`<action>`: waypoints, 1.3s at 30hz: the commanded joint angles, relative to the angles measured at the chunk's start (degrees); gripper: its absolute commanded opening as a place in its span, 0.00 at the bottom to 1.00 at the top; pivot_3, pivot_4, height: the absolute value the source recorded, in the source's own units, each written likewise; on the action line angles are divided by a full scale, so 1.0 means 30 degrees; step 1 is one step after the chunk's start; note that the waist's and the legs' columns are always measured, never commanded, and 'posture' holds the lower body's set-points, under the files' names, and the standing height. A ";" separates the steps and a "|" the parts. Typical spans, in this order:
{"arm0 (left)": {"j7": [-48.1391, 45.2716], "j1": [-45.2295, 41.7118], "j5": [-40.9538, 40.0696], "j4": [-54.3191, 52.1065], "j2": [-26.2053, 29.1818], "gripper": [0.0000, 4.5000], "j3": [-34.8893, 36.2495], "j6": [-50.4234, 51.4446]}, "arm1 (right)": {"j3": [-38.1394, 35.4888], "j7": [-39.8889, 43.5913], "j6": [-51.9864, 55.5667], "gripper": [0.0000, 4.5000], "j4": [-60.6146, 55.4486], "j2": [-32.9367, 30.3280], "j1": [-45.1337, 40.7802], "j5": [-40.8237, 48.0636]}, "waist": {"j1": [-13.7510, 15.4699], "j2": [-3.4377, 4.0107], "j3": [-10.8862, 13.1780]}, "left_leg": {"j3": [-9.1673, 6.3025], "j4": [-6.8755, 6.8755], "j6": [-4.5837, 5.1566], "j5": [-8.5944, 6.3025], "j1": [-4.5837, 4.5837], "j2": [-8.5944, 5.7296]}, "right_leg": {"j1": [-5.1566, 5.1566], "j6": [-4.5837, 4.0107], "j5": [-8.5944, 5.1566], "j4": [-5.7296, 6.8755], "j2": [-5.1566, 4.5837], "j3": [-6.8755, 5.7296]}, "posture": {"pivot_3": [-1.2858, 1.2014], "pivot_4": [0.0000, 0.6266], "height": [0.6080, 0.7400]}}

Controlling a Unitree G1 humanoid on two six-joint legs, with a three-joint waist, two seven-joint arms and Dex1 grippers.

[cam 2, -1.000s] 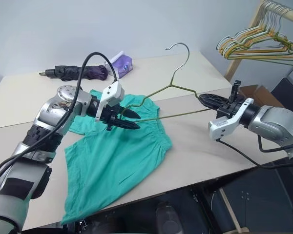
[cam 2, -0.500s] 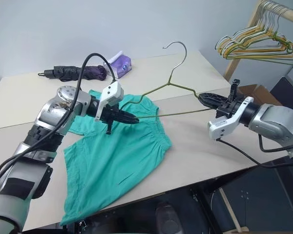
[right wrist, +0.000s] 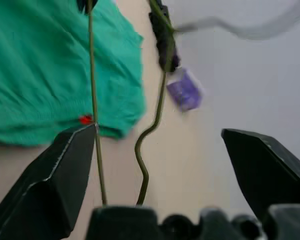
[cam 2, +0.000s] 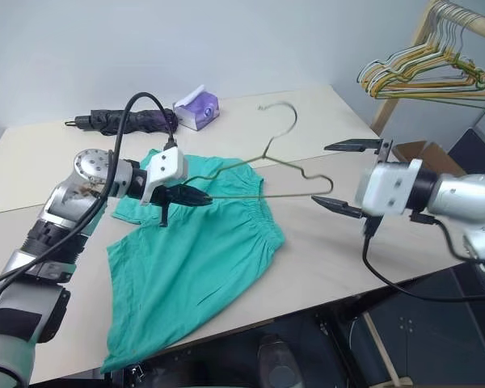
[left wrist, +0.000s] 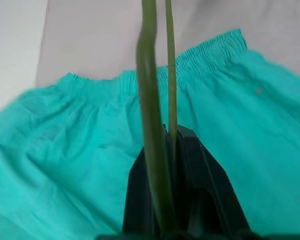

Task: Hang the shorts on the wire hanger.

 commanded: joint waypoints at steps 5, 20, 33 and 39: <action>-0.1076 -0.0027 -0.0675 -0.0523 0.0073 0.00 0.1023 -0.1508 | 0.1154 0.4866 0.8694 1.00 0.0085 0.0175 -0.3591 0.0000 | 0.0423 0.0041 -0.0031 | 0.0013 0.0003 0.0007 -0.0006 -0.0024 0.0006 | -0.0039 0.0015 -0.0010 -0.0012 0.0010 0.0001 | 0.46 0.09 1.00; -0.1424 -0.0029 -0.0509 -0.0862 -0.0076 0.00 0.0976 -0.1474 | 0.3674 0.7437 1.0811 0.64 0.0791 0.3414 -0.6168 -0.6290 | 0.1024 0.0070 -0.0046 | 0.0005 0.0224 0.0032 -0.0021 -0.0386 0.0004 | -0.0329 0.0044 0.0009 0.0059 0.0010 -0.0006 | 0.46 0.09 1.00; -0.1803 0.0172 -0.0604 -0.0928 -0.0035 0.00 0.0957 -0.1849 | 0.2415 0.8992 1.0866 0.00 0.0244 0.3794 -0.5704 -0.6102 | 0.1019 0.0071 -0.0047 | 0.0002 0.0227 0.0035 -0.0022 -0.0381 0.0003 | -0.0323 0.0047 0.0010 0.0060 0.0012 -0.0009 | 0.46 0.09 1.00; -0.3401 -0.0524 -0.2176 0.0520 -0.0160 0.29 0.1914 -0.1539 | 0.1080 0.9586 1.1346 0.00 -0.0349 0.3104 -0.4053 -0.5345 | 0.1016 0.0071 -0.0047 | 0.0001 0.0227 0.0035 -0.0022 -0.0379 0.0003 | -0.0322 0.0047 0.0010 0.0063 0.0013 -0.0010 | 0.46 0.09 1.00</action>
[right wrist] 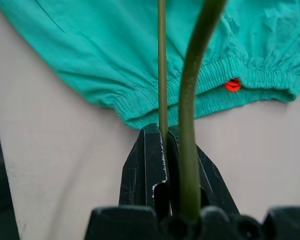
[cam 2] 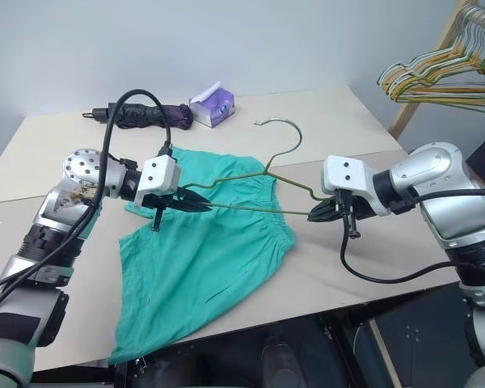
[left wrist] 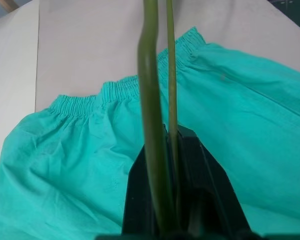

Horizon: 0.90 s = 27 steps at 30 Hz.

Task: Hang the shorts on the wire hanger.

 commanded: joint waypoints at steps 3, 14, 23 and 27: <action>0.0003 -0.1213 -0.1314 0.1856 -0.0415 0.49 0.1714 0.0153 | -0.2545 0.0184 0.1247 0.00 -0.1200 -0.1107 0.1838 0.1439 | 0.0091 -0.0001 0.0000 | -0.0001 0.0004 0.0000 0.0000 0.0002 -0.0001 | 0.0010 0.0001 0.0000 -0.0003 -0.0002 -0.0003 | 0.46 0.09 1.00; 0.1315 0.0287 -0.4911 -0.1296 0.0552 0.99 0.4770 0.6851 | -0.8170 -0.1071 0.7822 0.00 0.0038 -0.2412 0.8424 0.5209 | 0.0252 0.0002 -0.0002 | -0.0001 0.0013 0.0015 -0.0009 0.0012 0.0001 | 0.0024 0.0004 0.0001 -0.0003 0.0002 0.0001 | 0.47 0.10 1.00; 0.2118 0.2485 -0.5028 -0.4712 0.1378 0.99 0.5071 0.6644 | -0.4884 -0.2287 1.3714 0.00 0.4315 -0.1595 0.6308 0.5432 | 0.0555 0.0010 -0.0007 | 0.0005 0.0014 0.0015 -0.0011 0.0070 -0.0001 | 0.0091 0.0005 0.0009 -0.0026 0.0004 0.0004 | 0.48 0.12 1.00; 0.2179 0.2904 -0.4625 -0.5067 0.1526 0.99 0.4557 0.6322 | -0.3517 -0.2003 1.4034 0.00 0.5982 -0.0772 0.5108 0.5283 | 0.0722 0.0011 -0.0007 | 0.0005 0.0013 0.0025 -0.0016 0.0054 -0.0003 | 0.0084 0.0010 0.0006 -0.0045 0.0004 0.0004 | 0.48 0.13 1.00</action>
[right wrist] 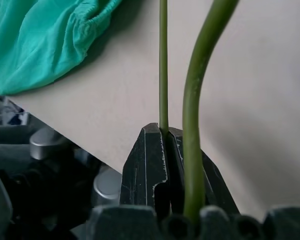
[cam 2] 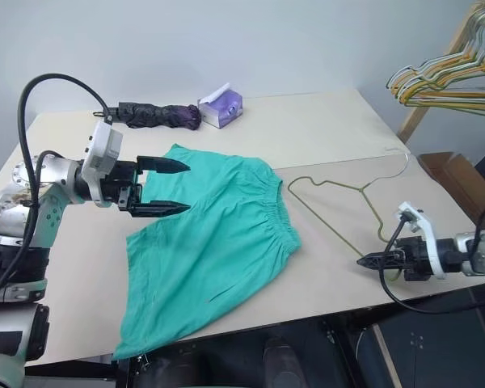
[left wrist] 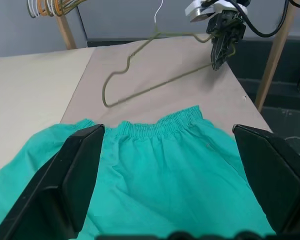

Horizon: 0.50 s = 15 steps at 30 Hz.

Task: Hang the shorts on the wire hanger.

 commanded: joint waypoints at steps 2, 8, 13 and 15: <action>0.0094 0.0491 0.0494 -0.0631 0.0261 0.99 -0.0240 -0.1103 | 0.0855 0.0506 0.0485 0.00 0.1546 0.0511 -0.1384 -0.0056 | 0.0147 0.0001 0.0001 | 0.0004 0.0001 0.0003 -0.0002 0.0001 -0.0001 | 0.0000 0.0000 0.0001 -0.0004 -0.0001 0.0003 | 0.48 0.13 1.00; 0.0009 0.0832 0.0418 -0.0843 0.0246 0.99 -0.0343 -0.1349 | 0.2061 0.1208 0.0290 0.00 0.2923 0.1006 -0.2822 -0.0285 | 0.0404 0.0001 0.0001 | 0.0009 0.0003 0.0003 -0.0002 -0.0006 -0.0001 | -0.0004 0.0005 0.0004 -0.0004 -0.0002 0.0003 | 0.48 0.13 1.00; 0.0077 0.0846 0.0411 -0.0842 0.0293 0.99 -0.0263 -0.1310 | 0.2828 0.1971 0.0013 0.00 0.3492 0.1013 -0.3477 -0.0579 | 0.0631 0.0002 0.0001 | 0.0008 0.0003 0.0006 -0.0005 -0.0010 0.0000 | -0.0009 0.0006 0.0004 -0.0008 0.0001 0.0002 | 0.49 0.14 1.00; 0.0092 0.0997 0.0382 -0.0909 0.0359 0.99 -0.0169 -0.1324 | 0.2896 0.2193 0.0053 0.00 0.3645 0.1023 -0.3687 -0.0639 | 0.0740 0.0002 0.0001 | 0.0011 0.0003 0.0006 -0.0005 -0.0012 -0.0001 | -0.0013 0.0006 0.0004 -0.0008 0.0000 0.0003 | 0.49 0.14 1.00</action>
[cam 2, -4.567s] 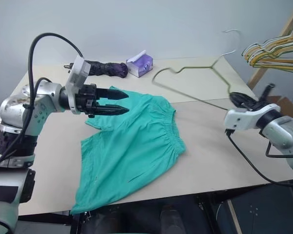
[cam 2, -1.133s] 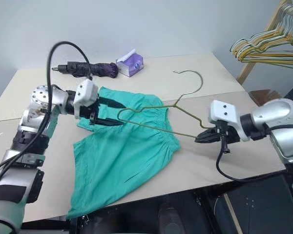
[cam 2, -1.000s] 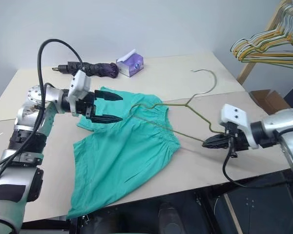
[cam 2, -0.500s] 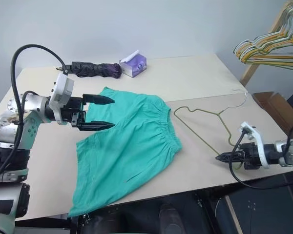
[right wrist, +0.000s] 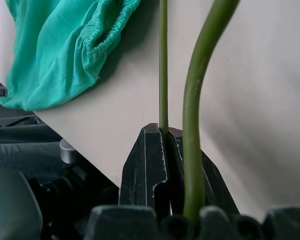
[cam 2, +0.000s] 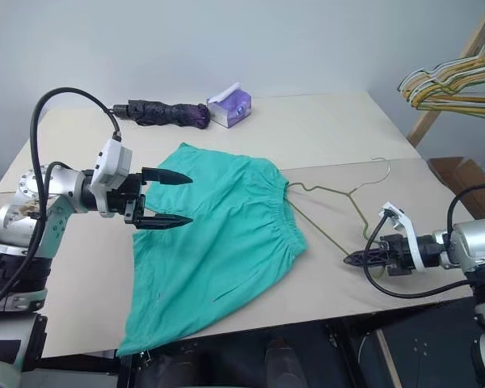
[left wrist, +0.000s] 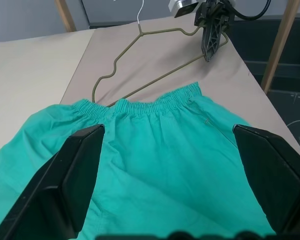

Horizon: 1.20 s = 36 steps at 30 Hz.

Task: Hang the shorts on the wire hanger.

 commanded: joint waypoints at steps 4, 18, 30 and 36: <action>0.0093 0.0238 -0.0369 -0.0700 0.0359 0.99 0.0482 -0.0213 | -0.0335 0.0885 -0.0080 0.00 0.0568 -0.0001 -0.1070 0.0074 | 0.0170 0.0000 0.0000 | 0.0002 0.0000 -0.0001 0.0000 0.0005 0.0001 | 0.0002 0.0000 0.0001 0.0002 0.0001 -0.0001 | 0.49 0.14 1.00; 0.0108 0.1027 -0.1223 -0.1359 0.1497 0.99 0.1277 0.0154 | 0.2698 0.2353 -0.0066 0.00 0.4140 0.1861 -0.4469 -0.1847 | 0.0307 0.0001 0.0002 | 0.0005 0.0000 -0.0001 0.0000 -0.0012 0.0002 | -0.0023 -0.0003 0.0002 0.0005 0.0003 -0.0001 | 0.51 0.15 1.00; 0.0424 0.1396 -0.1410 -0.1786 0.1587 0.99 0.1310 0.0207 | 0.3835 0.2922 -0.1554 0.00 0.8645 0.3634 -0.7126 -0.4072 | 0.0832 0.0006 0.0004 | 0.0016 0.0000 0.0001 -0.0002 -0.0021 0.0002 | -0.0042 -0.0011 0.0008 0.0008 0.0007 -0.0001 | 0.52 0.14 1.00; 0.0430 0.1303 -0.1430 -0.1748 0.1601 0.99 0.1288 0.0174 | 0.4621 0.4463 -0.2135 0.00 0.8722 0.3706 -0.7435 -0.3967 | 0.1107 0.0006 0.0005 | 0.0015 -0.0002 0.0001 -0.0002 -0.0042 0.0001 | -0.0052 -0.0009 0.0006 0.0002 0.0005 -0.0002 | 0.52 0.14 1.00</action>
